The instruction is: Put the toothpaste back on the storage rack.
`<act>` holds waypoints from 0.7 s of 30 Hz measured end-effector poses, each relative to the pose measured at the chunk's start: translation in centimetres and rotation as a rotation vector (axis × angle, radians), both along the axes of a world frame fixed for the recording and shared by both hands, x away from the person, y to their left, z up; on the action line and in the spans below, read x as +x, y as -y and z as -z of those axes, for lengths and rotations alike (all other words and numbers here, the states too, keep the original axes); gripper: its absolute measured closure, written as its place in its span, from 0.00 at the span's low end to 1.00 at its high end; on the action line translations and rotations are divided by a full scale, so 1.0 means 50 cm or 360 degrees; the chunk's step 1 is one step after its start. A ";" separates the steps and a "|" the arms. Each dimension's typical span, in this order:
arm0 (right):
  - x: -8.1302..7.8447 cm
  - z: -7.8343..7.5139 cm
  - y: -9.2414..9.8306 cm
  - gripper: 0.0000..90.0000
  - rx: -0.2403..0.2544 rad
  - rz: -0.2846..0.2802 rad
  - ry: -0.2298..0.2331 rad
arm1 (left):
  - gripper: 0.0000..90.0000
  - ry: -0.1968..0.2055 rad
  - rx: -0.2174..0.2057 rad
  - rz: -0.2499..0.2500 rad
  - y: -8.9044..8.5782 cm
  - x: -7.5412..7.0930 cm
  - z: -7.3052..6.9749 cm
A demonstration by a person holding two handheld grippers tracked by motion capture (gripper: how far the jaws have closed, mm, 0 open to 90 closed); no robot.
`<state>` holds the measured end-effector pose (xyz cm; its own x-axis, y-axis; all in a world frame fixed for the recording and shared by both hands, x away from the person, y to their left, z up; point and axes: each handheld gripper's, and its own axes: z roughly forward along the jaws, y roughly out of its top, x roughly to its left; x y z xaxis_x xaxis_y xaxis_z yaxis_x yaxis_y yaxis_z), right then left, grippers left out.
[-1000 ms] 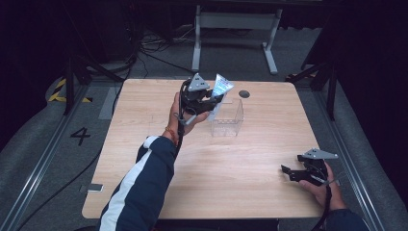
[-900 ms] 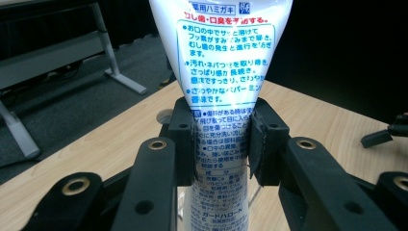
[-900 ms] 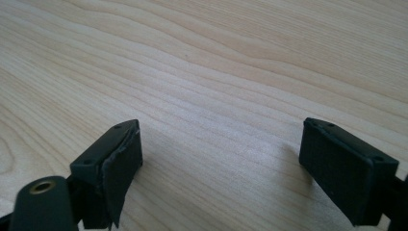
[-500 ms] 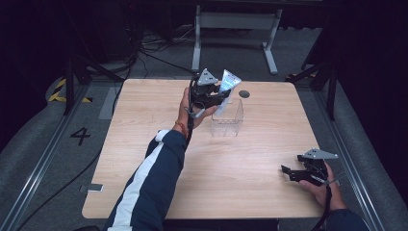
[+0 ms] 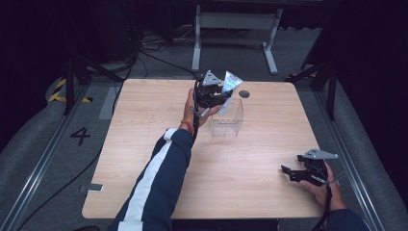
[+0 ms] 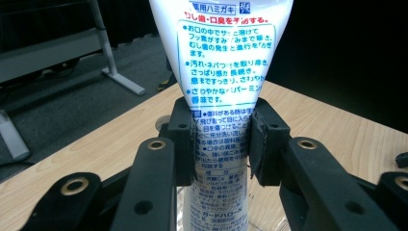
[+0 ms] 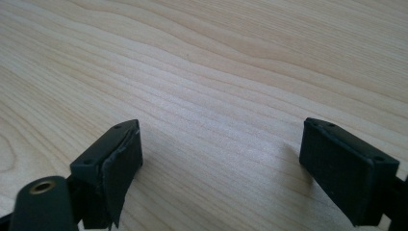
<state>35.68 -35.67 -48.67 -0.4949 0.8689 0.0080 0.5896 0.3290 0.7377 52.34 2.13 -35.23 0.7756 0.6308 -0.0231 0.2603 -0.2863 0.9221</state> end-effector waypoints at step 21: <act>0.000 0.000 0.000 0.17 0.0001 -0.0001 -0.0003 | 0.74 -0.0039 0.0031 -0.0066 -0.004 0.003 0.066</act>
<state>35.68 -35.67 -48.67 -0.4957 0.8684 0.0095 0.5905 0.3290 0.7369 52.49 2.31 -38.56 0.7482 0.6628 -0.0295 0.2948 -0.2924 0.9097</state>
